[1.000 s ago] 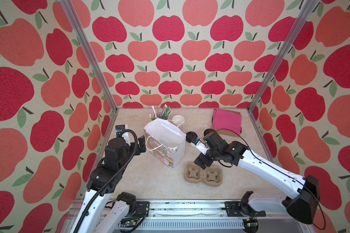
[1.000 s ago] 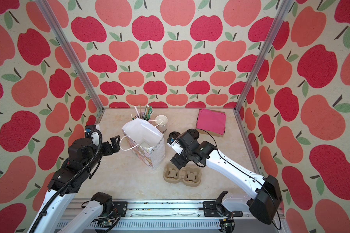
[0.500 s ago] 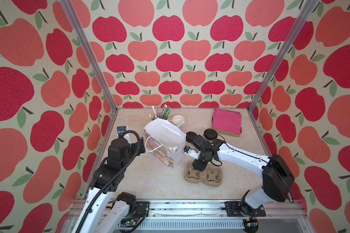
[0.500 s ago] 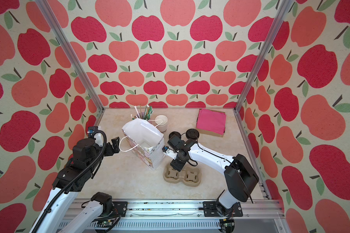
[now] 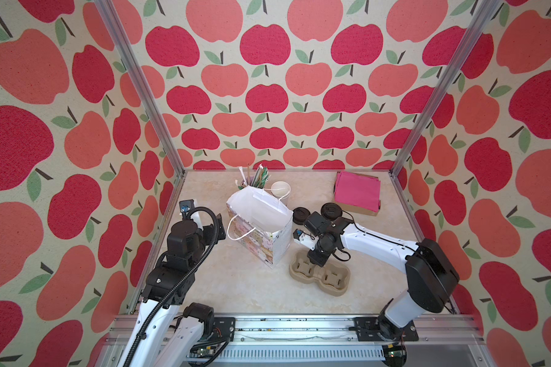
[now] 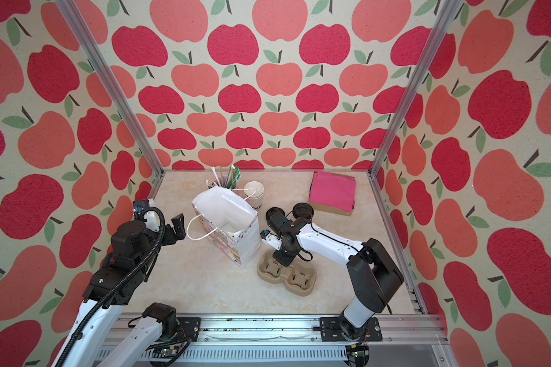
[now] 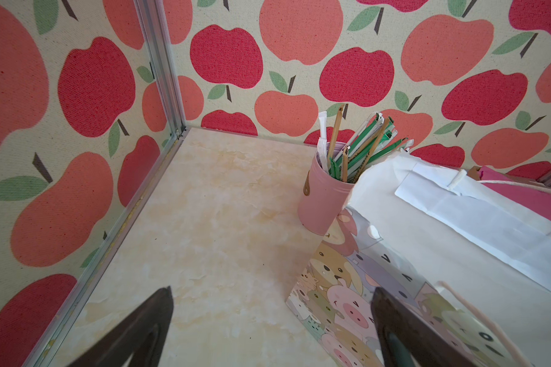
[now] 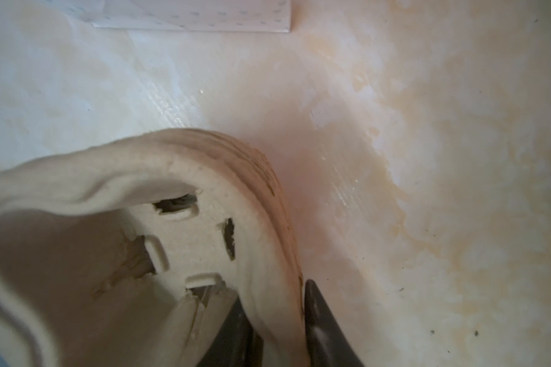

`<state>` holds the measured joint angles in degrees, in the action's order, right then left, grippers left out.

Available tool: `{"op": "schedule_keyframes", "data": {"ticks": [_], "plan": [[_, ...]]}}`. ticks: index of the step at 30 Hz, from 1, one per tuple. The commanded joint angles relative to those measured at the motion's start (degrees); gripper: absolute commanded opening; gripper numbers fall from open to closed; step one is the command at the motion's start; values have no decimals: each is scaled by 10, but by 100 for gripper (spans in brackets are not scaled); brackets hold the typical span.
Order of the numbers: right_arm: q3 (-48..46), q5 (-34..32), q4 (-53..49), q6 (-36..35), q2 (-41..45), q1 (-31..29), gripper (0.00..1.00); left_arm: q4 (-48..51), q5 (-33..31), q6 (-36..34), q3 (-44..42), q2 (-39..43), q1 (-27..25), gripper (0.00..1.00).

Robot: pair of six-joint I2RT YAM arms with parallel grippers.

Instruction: Pack the takeout coffee

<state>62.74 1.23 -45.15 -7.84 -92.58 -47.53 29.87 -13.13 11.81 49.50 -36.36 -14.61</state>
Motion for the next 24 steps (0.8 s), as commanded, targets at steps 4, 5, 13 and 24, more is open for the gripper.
{"op": "schedule_keyframes", "data": {"ticks": [4,5,13,24], "plan": [[-13,-48,-36,51,15,31,26,-15,5,-25,11,-4,10,99],[-14,-52,-39,58,16,37,26,-11,10,-28,20,-7,12,99],[-17,-96,-61,91,24,69,21,70,104,-83,168,-110,40,99],[-9,-85,-63,156,27,136,20,271,265,-219,447,-395,97,95]]}}
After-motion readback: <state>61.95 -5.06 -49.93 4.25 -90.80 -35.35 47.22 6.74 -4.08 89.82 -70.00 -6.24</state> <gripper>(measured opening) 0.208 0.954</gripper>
